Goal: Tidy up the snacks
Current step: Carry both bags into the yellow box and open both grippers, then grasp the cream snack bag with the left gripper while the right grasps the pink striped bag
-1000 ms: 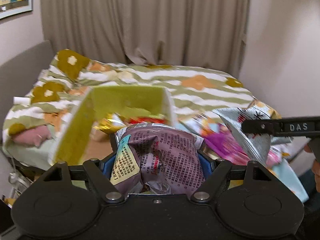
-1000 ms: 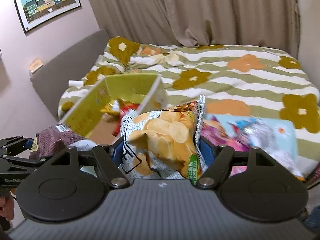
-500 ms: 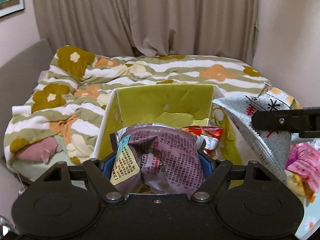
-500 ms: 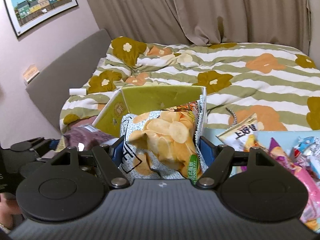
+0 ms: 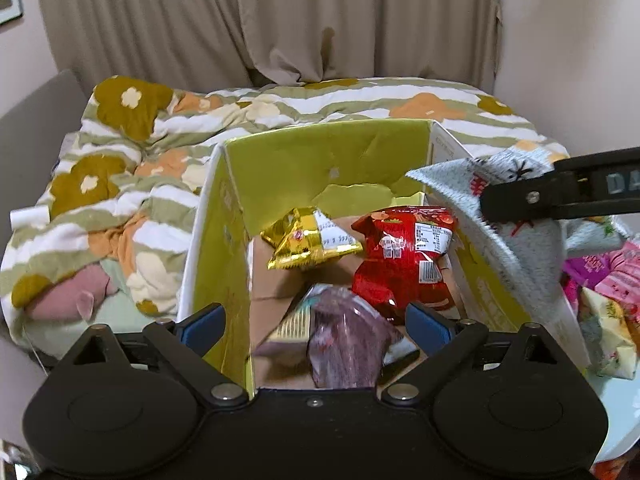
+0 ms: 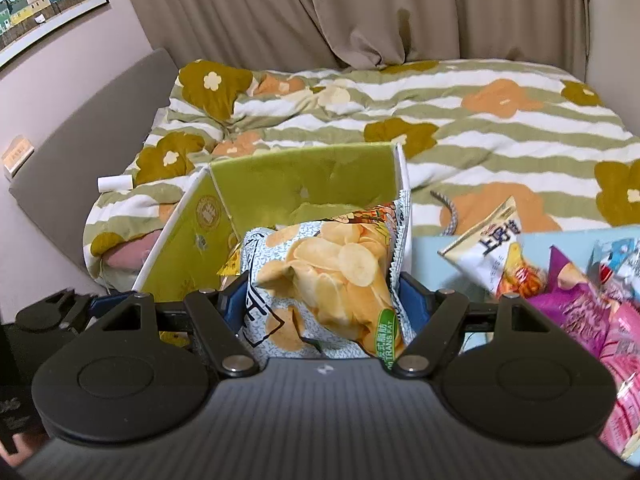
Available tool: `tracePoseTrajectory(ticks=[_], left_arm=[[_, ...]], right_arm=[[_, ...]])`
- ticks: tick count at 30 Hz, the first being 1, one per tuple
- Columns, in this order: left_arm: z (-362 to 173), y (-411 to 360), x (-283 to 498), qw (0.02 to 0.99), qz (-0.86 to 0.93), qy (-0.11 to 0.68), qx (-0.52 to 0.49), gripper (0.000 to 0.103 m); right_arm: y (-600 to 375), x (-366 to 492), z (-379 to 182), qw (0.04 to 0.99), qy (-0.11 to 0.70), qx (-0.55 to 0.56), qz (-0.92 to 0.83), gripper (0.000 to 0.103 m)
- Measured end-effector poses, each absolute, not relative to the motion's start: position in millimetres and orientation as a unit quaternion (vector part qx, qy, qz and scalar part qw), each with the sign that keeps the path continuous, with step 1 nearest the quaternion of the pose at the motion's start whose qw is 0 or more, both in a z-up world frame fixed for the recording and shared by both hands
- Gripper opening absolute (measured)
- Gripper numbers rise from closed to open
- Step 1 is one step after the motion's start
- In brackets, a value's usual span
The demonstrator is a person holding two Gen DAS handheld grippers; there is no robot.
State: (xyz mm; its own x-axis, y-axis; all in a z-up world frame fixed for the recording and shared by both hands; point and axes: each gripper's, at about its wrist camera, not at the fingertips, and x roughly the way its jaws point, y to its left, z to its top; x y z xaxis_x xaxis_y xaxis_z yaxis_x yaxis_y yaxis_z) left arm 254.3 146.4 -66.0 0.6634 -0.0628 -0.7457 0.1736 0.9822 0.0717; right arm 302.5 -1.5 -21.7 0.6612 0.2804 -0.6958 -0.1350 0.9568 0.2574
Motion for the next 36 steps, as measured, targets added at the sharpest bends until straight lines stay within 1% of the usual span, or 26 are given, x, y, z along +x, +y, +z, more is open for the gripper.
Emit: tracePoseTrajectory(ticks=[12, 14, 15, 16, 26, 31, 36], left_arm=[[-45.8, 167.7, 225.4, 0.923, 0.003, 0.384, 0.031, 0.099], [-46.6, 168.7, 222.8, 0.923, 0.008, 0.385, 0.029, 0.099], [-47.3, 168.6, 221.3, 0.923, 0.010, 0.384, 0.029, 0.099], [-48.3, 168.3, 219.6, 0.923, 0.012, 0.383, 0.029, 0.099], [-52.1, 177.6, 214.6, 0.919, 0.020, 0.394, 0.014, 0.099], [-46.0, 179.7, 213.4, 0.921, 0.008, 0.390, 0.013, 0.099], [-37.9, 179.6, 212.4, 0.926, -0.021, 0.376, 0.003, 0.099]], right_arm=[[20.9, 300.9, -29.8, 0.891, 0.418, 0.066, 0.168, 0.091], [22.3, 300.4, -34.6, 0.889, 0.421, 0.063, 0.169, 0.094], [22.5, 299.4, -37.3, 0.889, 0.420, 0.063, 0.170, 0.101], [22.1, 298.3, -39.8, 0.889, 0.419, 0.064, 0.172, 0.103], [9.4, 279.3, -48.8, 0.910, 0.367, 0.086, 0.174, 0.103], [9.7, 275.8, -44.1, 0.901, 0.390, 0.080, 0.173, 0.103], [7.8, 263.9, -31.3, 0.906, 0.390, 0.071, 0.148, 0.103]])
